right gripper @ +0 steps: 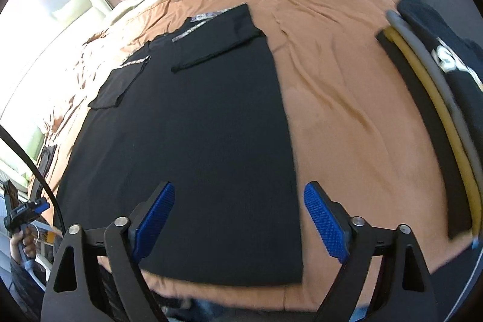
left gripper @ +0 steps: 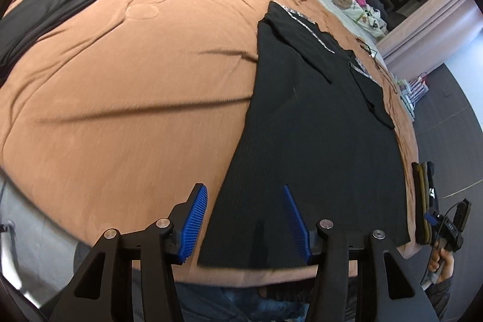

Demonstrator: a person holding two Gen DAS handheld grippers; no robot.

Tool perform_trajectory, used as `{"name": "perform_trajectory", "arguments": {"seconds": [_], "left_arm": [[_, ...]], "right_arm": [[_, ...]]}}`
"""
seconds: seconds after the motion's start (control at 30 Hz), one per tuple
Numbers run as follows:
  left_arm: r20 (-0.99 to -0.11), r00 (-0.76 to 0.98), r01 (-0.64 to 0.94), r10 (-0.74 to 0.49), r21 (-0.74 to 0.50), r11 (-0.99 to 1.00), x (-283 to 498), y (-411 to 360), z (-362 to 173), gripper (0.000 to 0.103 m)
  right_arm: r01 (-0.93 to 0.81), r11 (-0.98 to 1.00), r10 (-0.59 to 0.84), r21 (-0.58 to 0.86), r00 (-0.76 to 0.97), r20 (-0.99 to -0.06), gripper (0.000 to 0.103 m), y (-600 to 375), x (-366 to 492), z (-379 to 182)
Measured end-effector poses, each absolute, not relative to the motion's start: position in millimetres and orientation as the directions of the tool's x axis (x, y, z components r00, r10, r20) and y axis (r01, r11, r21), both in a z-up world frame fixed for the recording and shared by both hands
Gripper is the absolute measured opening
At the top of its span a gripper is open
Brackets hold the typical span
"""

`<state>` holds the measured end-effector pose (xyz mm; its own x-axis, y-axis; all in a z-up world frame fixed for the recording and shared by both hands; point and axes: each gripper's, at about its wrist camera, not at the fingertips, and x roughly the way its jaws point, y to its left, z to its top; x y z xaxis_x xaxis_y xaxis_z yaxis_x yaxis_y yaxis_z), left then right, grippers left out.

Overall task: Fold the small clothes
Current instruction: 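Move both grippers to the hem end of the shirt strip and close on the hem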

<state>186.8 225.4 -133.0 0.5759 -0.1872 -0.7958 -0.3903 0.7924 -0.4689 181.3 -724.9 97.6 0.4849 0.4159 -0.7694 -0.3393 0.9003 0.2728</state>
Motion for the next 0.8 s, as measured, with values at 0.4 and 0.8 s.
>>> {"name": "perform_trajectory", "arguments": {"seconds": [0.4, 0.8], "left_arm": [[-0.778, 0.590, -0.376, -0.218, -0.503, 0.778, 148, 207, -133, 0.054], [-0.768, 0.587, -0.430, -0.256, -0.563, 0.705, 146, 215, -170, 0.054]], "right_arm": [[-0.252, 0.898, 0.437, 0.361, 0.405, -0.803, 0.066, -771, 147, 71], [-0.221, 0.820, 0.570, 0.528, 0.387, -0.724, 0.057, -792, 168, 34]]}}
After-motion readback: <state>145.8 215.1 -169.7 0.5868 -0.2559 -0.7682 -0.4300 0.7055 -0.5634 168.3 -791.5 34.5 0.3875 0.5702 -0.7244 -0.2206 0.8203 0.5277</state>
